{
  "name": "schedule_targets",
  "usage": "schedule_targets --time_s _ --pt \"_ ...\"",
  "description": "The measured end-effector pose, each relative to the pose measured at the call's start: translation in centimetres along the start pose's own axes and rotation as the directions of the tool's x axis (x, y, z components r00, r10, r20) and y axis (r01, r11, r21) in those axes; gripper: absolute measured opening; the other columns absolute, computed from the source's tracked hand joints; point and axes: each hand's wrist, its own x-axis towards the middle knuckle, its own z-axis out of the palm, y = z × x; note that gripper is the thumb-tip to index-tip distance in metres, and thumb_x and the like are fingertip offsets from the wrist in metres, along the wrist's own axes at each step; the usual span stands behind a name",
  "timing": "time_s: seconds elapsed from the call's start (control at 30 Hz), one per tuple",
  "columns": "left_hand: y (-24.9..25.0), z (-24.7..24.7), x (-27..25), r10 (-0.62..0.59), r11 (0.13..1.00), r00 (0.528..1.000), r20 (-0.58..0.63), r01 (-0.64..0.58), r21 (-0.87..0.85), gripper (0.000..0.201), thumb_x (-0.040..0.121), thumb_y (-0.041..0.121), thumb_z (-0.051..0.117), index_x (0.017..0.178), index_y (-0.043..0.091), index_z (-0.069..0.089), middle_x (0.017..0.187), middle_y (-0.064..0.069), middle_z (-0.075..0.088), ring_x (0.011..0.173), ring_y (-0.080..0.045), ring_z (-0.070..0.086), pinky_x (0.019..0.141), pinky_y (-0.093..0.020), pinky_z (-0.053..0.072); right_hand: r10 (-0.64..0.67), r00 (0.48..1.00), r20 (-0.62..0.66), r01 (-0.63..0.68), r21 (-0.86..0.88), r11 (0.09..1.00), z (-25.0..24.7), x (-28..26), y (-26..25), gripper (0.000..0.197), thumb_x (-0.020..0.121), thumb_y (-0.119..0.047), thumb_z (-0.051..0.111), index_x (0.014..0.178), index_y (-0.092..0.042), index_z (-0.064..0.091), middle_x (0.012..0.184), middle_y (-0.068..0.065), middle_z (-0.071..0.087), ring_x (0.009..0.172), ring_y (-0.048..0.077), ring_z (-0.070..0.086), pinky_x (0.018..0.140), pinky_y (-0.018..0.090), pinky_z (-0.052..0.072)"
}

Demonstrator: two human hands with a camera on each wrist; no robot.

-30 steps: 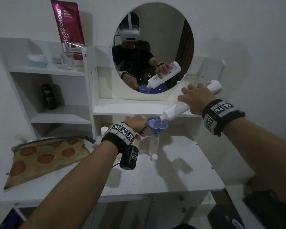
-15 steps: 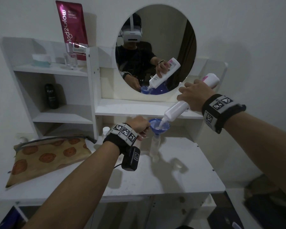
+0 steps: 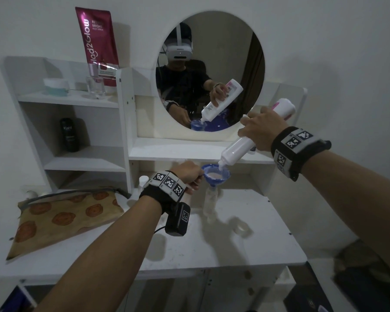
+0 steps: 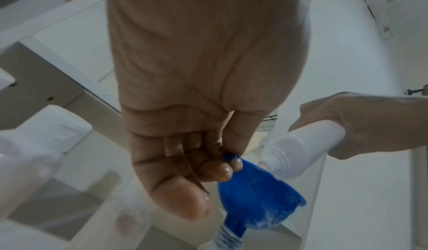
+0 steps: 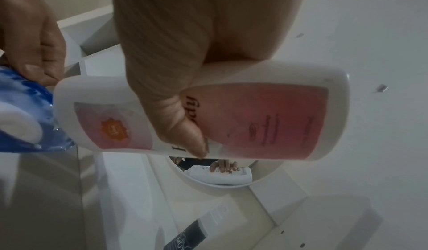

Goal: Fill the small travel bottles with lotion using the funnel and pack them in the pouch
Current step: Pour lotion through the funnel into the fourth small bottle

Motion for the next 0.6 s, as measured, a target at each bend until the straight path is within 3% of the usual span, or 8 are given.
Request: schedule_targets --time_s 0.6 --pt "0.07 -0.13 -0.40 -0.006 1.000 1.000 0.012 0.006 -0.024 0.025 0.099 0.020 0.042 0.078 0.011 0.053 0.068 -0.003 0.054 0.064 -0.018 0.058 0.057 -0.028 0.050 -0.005 1.000 -0.006 0.005 0.036 0.999 -0.04 -0.06 -0.52 0.050 0.083 -0.032 0.075 0.129 -0.030 0.055 0.123 -0.001 0.059 0.118 0.022 0.057 0.099 0.043 0.047"
